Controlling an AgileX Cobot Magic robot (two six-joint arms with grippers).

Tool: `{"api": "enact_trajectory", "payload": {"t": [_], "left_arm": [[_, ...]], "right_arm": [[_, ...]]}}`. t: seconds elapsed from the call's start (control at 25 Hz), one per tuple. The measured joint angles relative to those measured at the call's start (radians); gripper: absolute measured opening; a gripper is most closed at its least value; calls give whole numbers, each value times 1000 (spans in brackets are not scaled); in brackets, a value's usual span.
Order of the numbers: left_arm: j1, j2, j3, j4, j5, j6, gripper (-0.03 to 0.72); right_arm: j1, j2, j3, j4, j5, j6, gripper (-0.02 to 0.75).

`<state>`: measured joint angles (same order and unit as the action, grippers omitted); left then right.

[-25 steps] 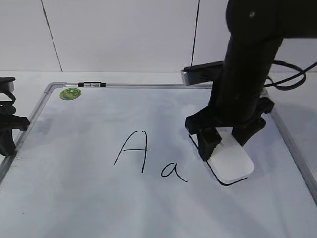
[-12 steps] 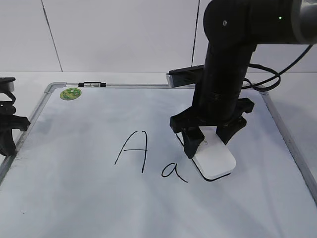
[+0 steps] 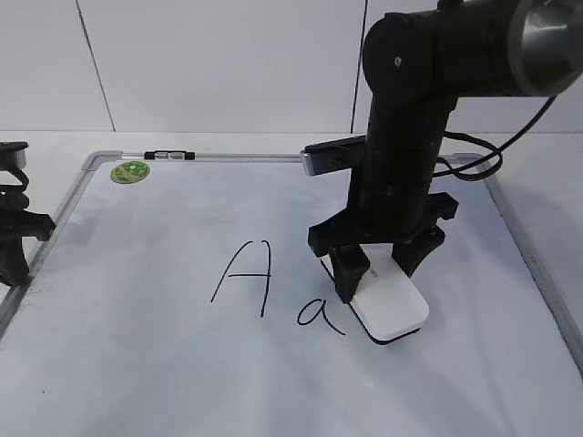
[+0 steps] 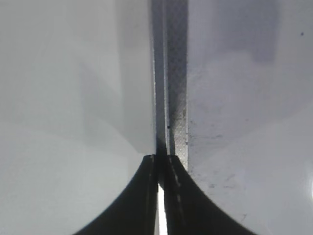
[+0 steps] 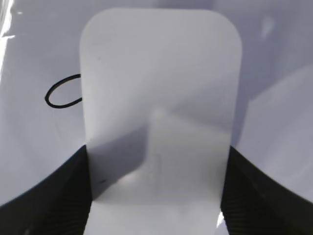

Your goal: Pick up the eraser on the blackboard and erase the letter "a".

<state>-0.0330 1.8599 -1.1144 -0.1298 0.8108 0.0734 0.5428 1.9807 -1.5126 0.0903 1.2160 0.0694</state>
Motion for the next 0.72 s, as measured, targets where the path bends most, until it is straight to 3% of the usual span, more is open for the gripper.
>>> {"api": "enact_trajectory", "payload": {"t": [0.72], "left_arm": [[0,0,0,0,0,0,11]], "right_arm": [[0,23,0,5,-11,-12,560]]}}
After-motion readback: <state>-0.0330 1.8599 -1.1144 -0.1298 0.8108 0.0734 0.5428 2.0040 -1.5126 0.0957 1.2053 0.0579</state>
